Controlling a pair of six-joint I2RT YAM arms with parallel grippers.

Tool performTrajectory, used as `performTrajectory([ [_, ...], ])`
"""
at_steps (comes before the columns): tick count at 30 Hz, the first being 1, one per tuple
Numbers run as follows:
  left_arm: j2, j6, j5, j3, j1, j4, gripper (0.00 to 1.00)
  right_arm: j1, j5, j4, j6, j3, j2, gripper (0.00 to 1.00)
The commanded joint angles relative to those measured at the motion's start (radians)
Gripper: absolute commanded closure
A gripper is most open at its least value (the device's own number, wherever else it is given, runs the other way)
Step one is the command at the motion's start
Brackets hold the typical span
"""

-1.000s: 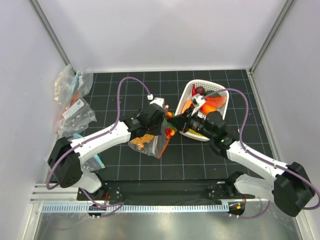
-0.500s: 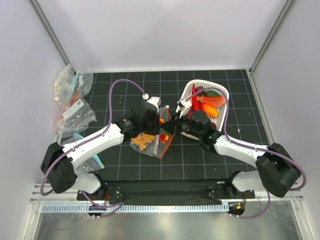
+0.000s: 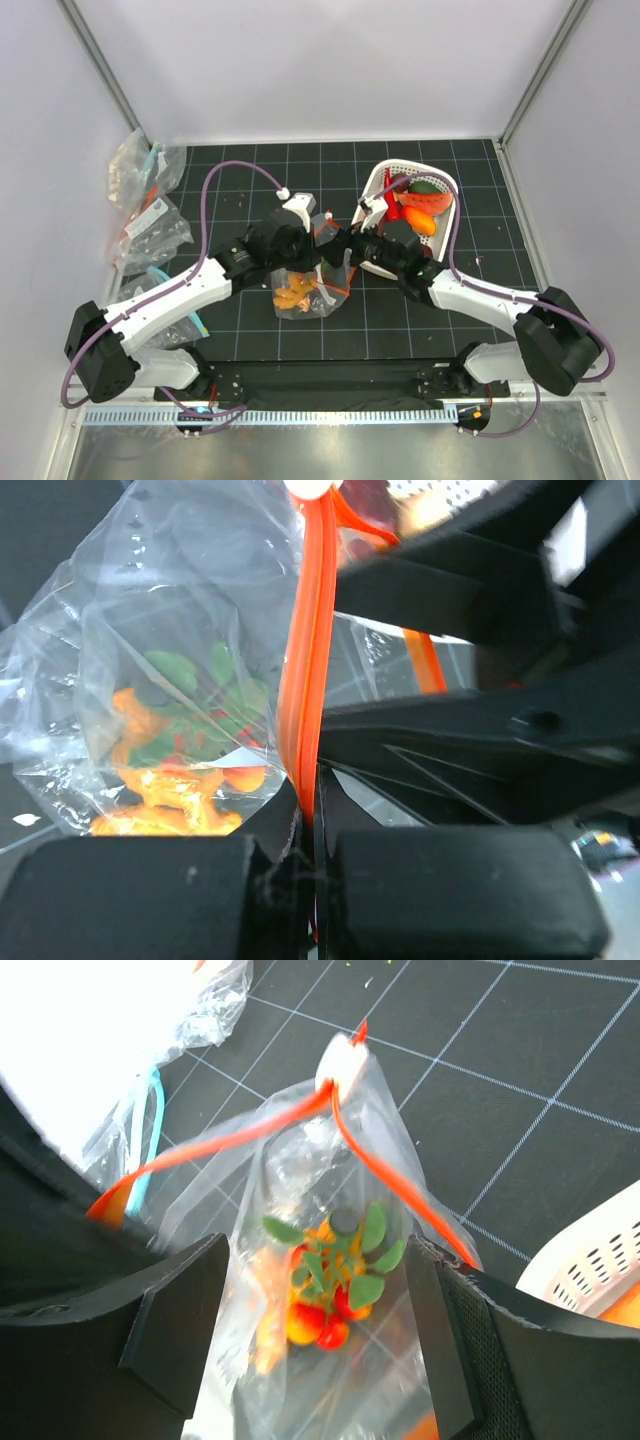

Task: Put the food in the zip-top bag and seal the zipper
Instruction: Place the fake fruit in the zipper food storage bag.

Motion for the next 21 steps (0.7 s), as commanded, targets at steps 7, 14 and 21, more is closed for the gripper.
performTrajectory([
  [7,-0.023,-0.012,-0.270,0.041,-0.002,-0.066,1.00,0.010,0.094,-0.036,-0.026,0.008,-0.168,0.28],
  [14,0.012,-0.009,-0.245,0.060,-0.002,-0.078,1.00,-0.001,0.358,-0.148,-0.025,0.014,-0.234,0.33],
  [21,0.024,-0.006,-0.214,0.063,-0.008,-0.074,1.00,-0.089,0.573,-0.286,-0.045,0.079,-0.160,0.34],
])
